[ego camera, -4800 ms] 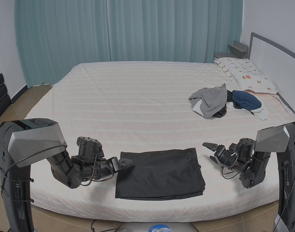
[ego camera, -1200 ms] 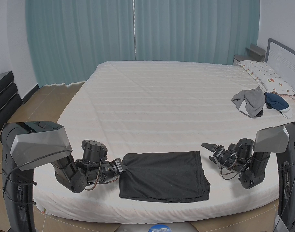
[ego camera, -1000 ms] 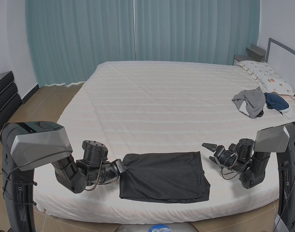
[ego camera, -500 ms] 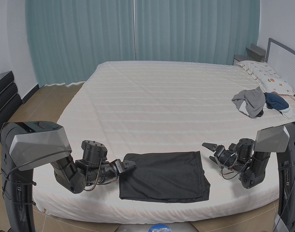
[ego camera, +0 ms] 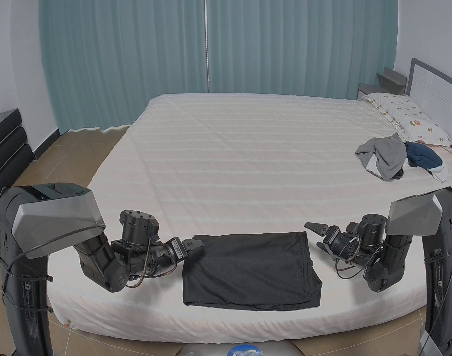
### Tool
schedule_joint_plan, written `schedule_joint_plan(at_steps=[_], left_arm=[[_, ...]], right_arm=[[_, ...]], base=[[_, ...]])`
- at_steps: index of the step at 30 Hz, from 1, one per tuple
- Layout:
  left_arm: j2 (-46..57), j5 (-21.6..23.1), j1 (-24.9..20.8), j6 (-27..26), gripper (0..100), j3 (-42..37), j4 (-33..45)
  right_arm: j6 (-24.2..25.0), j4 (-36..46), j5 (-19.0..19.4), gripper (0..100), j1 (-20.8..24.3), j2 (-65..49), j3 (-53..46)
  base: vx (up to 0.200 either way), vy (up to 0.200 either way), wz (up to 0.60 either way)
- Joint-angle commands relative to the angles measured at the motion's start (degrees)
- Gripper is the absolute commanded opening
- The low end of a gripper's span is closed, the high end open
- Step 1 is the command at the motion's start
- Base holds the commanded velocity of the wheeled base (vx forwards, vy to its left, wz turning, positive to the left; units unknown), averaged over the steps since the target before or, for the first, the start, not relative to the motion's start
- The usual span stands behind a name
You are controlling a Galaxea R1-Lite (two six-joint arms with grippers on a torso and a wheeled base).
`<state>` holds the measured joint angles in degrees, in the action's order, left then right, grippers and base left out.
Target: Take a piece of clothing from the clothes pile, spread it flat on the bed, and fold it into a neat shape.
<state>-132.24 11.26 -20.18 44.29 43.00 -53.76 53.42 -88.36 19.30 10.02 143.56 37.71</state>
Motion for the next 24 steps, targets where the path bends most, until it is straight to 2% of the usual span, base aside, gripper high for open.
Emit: schedule_joint_plan(at_steps=[1, 6, 7, 8, 9, 12, 18, 19, 20, 22, 24], left_arm=[[2.60, -2.65, 0.22, -0.26, 100, -0.28, -0.12], [6.47, -5.55, -0.57, -0.17, 100, -0.90, 0.24], [7.26, -6.87, -0.57, -0.08, 100, -1.51, -0.20], [7.26, -6.87, -0.57, -0.08, 100, -1.51, -0.20], [8.41, -9.42, -0.57, -0.17, 100, -1.86, -0.38], [12.80, -11.79, -0.57, -0.26, 100, -2.13, 0.15], [27.65, -12.06, -0.30, -0.34, 100, -6.35, 3.57], [27.65, -12.06, -0.30, -0.34, 100, -6.35, 3.57], [33.63, -12.06, -0.04, -0.34, 100, -7.84, 7.00], [36.44, -12.06, -0.04, -0.34, 100, -8.37, 8.67], [44.27, -12.23, 0.14, -0.87, 100, -9.42, 12.63]], right_arm=[[-1.48, 0.47, -0.31, 100, 0.79, -2.32, -1.85], [-6.40, 0.47, -0.66, 100, 1.67, -5.22, -6.50], [-9.39, 0.47, -0.58, 100, 1.58, -7.24, -8.00], [-9.39, 0.47, -0.58, 100, 1.58, -7.24, -8.00], [-13.34, 0.99, -0.75, 100, 1.67, -10.75, -9.93], [-17.82, 3.98, -1.28, 100, 2.72, -16.47, -12.92], [-22.39, 7.41, -10.95, 100, 5.45, -26.57, -15.56], [-22.39, 7.41, -10.95, 100, 5.45, -26.57, -15.56], [-24.77, 8.64, -12.53, 100, 5.45, -31.06, -17.31], [-26.35, 9.43, -12.79, 100, 5.36, -33.69, -18.37], [-29.34, 12.33, -12.79, 100, 4.92, -41.95, -21.09]], base=[[0.000, 0.000, 0.00], [0.000, 0.000, 0.00], [0.000, 0.000, 0.00], [0.000, 0.000, 0.00], [0.000, 0.000, 0.00], [0.000, 0.000, 0.00], [0.000, 0.000, 0.00], [0.000, 0.000, 0.00], [0.000, 0.000, 0.00], [0.000, 0.000, 0.00], [0.000, 0.000, 0.00]])
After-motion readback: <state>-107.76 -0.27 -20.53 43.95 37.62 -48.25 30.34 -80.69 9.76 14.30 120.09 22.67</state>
